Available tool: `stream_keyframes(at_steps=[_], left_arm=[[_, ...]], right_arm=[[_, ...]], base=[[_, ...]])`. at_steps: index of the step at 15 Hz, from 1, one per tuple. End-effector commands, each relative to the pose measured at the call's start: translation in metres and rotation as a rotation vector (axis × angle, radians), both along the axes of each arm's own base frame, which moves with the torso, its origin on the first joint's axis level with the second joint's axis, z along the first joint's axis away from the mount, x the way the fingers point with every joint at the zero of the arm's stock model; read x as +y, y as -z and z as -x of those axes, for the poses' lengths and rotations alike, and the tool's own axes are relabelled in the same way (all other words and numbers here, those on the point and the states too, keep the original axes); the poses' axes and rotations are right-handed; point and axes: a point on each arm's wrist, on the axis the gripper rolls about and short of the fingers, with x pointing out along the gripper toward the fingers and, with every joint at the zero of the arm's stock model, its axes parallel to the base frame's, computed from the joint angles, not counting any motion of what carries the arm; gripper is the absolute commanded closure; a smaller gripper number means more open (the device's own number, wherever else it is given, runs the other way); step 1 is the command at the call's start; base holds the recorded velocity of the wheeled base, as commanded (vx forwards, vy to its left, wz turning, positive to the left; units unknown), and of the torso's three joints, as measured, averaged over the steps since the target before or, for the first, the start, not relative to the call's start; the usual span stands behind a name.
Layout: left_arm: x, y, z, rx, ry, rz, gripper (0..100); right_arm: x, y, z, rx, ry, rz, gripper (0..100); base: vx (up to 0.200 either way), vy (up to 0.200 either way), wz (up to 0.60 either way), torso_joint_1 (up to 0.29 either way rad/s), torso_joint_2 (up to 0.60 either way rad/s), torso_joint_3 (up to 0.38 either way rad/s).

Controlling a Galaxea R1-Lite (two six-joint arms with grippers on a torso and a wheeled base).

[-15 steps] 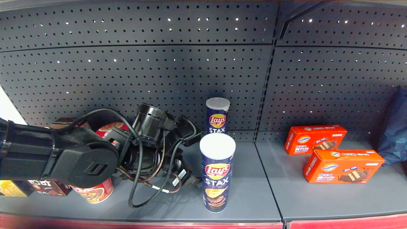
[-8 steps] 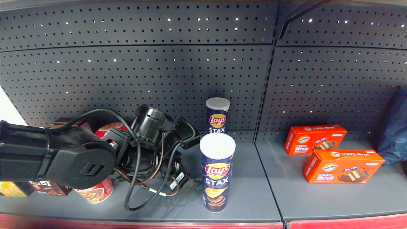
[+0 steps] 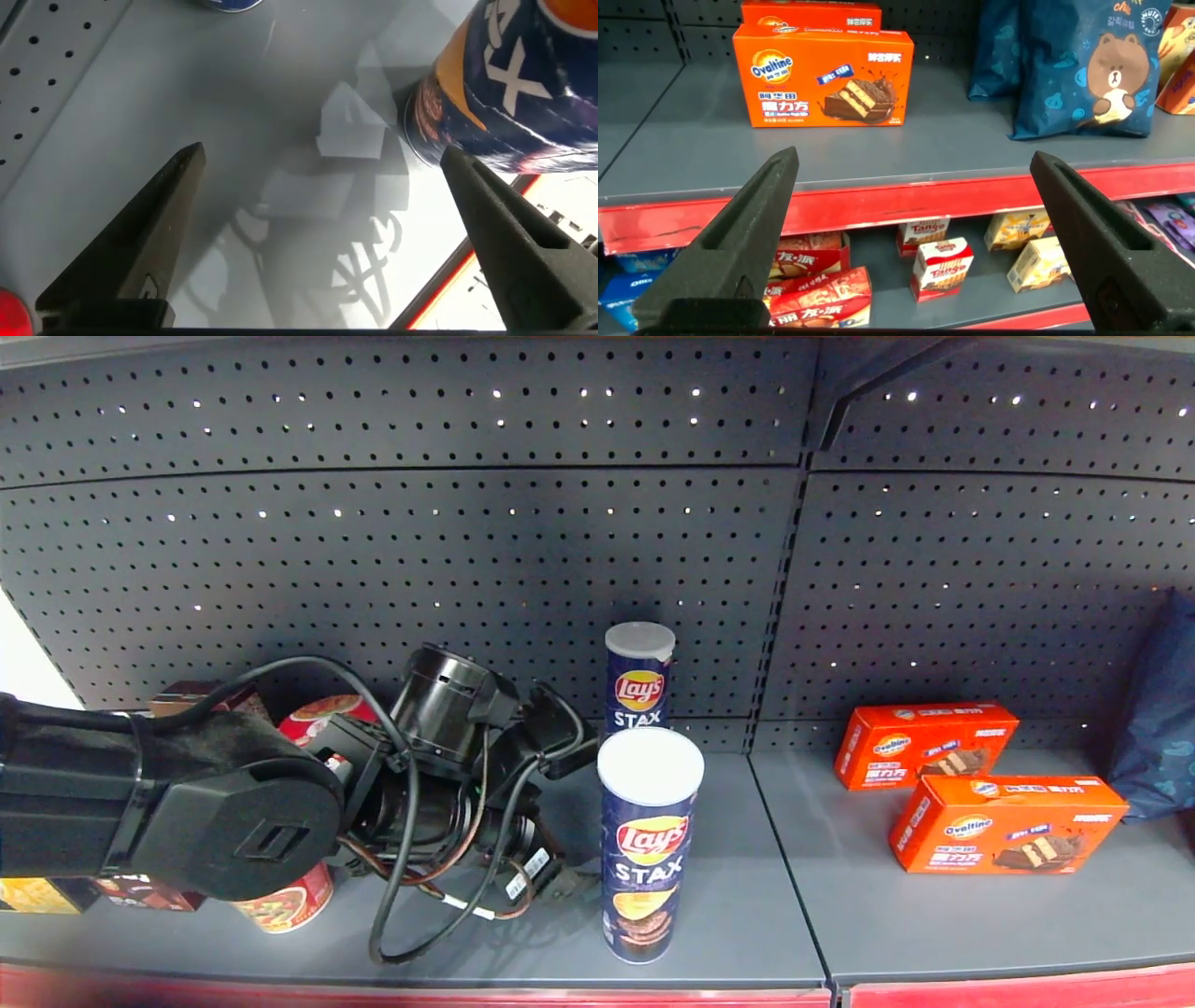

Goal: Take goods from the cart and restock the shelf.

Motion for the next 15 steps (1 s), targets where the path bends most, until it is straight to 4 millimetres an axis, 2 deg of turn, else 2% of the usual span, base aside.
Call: stream_keyframes(at_steps=[1,5,7,10,12,15], left_arm=[[0.0,-0.001,0.001,-0.003,0.002,0.002,0],[0.004,-0.003,0.002,0.005,-0.025,0.02,0],[0.016,-0.026,0.0,-0.053,-0.072,0.071,0],[0.041,-0.064,0.01,-0.144,-0.151,0.16,0],[0.062,-0.094,0.028,-0.242,-0.195,0.215,0],[0.09,-0.132,0.079,-0.408,-0.269,0.274,0]], right_arm=[[0.0,0.0,0.0,0.001,-0.001,0.0,0],[0.0,0.0,0.0,0.001,0.001,0.002,0],[0.0,0.0,0.0,0.001,-0.001,0.002,0],[0.0,0.0,0.0,0.001,-0.001,0.002,0],[0.0,0.0,0.0,0.002,-0.001,0.005,0],[0.0,0.0,0.0,0.002,-0.001,0.005,0]], base=[[0.0,0.0,0.0,0.0,0.0,0.0],[0.0,0.0,0.0,0.0,0.0,0.0],[0.0,0.0,0.0,0.0,0.0,0.0],[0.0,0.0,0.0,0.0,0.0,0.0],[0.0,0.0,0.0,0.0,0.0,0.0],[0.0,0.0,0.0,0.0,0.0,0.0]])
